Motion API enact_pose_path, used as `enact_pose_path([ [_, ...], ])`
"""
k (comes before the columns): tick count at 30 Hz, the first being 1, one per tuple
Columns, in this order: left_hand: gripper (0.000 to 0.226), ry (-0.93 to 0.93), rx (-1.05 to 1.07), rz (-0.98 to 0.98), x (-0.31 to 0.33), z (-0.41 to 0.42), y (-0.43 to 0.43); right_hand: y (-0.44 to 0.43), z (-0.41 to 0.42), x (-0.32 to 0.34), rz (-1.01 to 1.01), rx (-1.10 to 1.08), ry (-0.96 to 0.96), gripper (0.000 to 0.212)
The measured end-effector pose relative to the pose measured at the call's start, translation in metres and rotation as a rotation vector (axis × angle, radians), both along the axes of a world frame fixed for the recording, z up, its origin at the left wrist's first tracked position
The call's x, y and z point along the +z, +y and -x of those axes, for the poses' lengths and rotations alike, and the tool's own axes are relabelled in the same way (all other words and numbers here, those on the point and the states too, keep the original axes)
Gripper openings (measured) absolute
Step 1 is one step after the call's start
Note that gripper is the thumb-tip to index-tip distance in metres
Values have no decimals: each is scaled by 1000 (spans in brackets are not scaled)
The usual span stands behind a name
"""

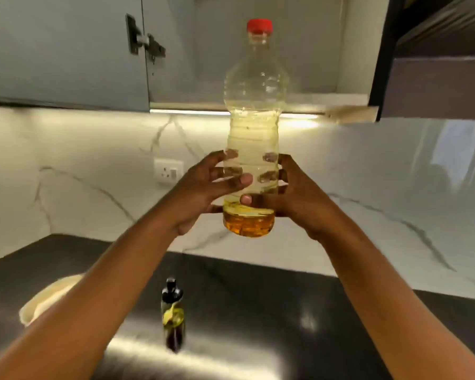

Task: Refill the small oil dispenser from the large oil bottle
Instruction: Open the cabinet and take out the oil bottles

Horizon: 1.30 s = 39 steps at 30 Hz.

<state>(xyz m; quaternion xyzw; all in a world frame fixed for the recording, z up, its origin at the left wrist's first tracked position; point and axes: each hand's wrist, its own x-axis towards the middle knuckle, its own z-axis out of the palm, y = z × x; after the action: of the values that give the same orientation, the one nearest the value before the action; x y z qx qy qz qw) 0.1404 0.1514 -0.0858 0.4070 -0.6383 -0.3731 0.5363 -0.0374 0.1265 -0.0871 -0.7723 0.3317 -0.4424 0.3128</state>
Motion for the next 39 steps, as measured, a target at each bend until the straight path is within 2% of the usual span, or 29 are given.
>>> enact_pose_path([
  [10, 61, 109, -16, -245, -208, -38, -30, -40, -34, -207, -361, 21, 34, 84],
  [16, 65, 85, -25, -364, -292, -63, -53, -63, -61, -290, -493, -19, 131, 91],
  [21, 68, 83, -31, -433, -323, -75, -73, -81, -76, -324, -578, -51, 140, 91],
  [34, 79, 41, -70, -449, -353, -87, -107, -115, -90, -355, -582, -94, 165, 92],
  [39, 96, 24, -79, -470, -354, -86, -105, -114, -90, -353, -582, -72, 170, 102],
])
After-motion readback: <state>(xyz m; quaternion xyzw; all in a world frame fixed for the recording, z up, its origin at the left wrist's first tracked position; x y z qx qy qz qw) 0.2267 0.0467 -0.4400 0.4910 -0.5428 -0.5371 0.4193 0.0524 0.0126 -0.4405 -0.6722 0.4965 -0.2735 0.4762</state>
